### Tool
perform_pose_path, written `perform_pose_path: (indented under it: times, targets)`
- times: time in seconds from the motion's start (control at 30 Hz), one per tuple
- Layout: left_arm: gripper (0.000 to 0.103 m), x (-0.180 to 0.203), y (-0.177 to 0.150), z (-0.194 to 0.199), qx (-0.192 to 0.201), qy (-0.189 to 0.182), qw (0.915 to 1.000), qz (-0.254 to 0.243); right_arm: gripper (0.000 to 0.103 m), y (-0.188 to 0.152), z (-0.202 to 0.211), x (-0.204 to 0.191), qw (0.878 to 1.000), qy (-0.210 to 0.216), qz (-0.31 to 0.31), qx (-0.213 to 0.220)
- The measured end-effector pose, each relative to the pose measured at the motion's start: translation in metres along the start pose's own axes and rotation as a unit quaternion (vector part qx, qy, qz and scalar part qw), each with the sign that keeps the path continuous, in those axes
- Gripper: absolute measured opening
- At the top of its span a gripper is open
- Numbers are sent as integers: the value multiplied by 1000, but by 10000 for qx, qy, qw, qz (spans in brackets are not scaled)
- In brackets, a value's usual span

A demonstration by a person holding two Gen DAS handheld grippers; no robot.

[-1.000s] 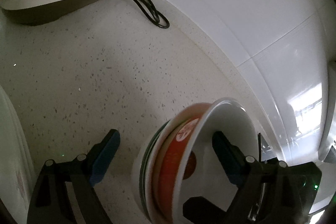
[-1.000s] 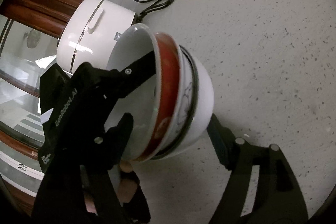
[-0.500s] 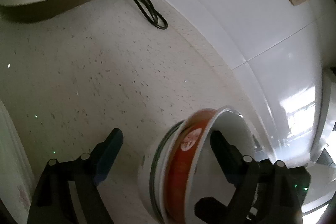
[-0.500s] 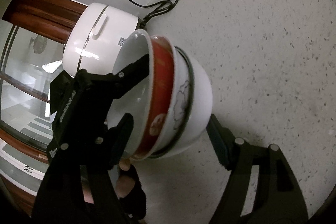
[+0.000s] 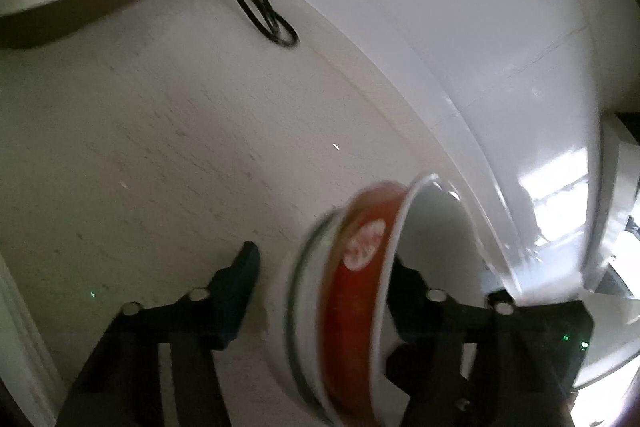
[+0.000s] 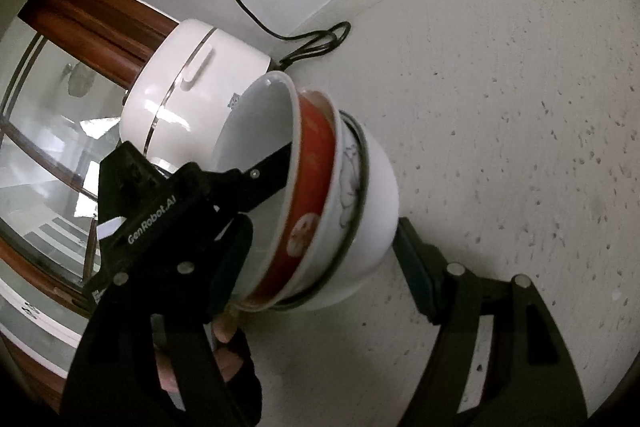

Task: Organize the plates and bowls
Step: 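Grip the nested bowl stack with both grippers and lift it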

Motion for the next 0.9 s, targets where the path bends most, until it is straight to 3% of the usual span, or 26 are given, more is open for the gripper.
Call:
perform_pose_path:
  times: [0.1, 0.27, 0.53, 0.9]
  targets:
    - [54, 4, -7, 8, 43, 17, 9998, -192, 65, -6, 7, 1, 9993, -273, -211, 158]
    - [53, 16, -31, 24, 185, 266, 9971, -688, 52, -26, 24, 9, 9952, -366, -716, 555]
    - [53, 19, -60, 35, 164, 186, 9959, -870, 51, -52, 45, 4, 9895, -666, -955, 861]
    - [56, 16, -77, 48, 193, 134, 9955, -921, 52, -77, 54, 2, 9829, -687, -1251, 1164]
Point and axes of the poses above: each gripper's, at about its wrist camera, not at the fingertips, and z roughly against the way its jaws point, x to its right, y to its top, the point moved 7 cm from there along -z, roughly the way its jaws point, and after that the axes turned 7 degrees about y, right-handed, at the moved point
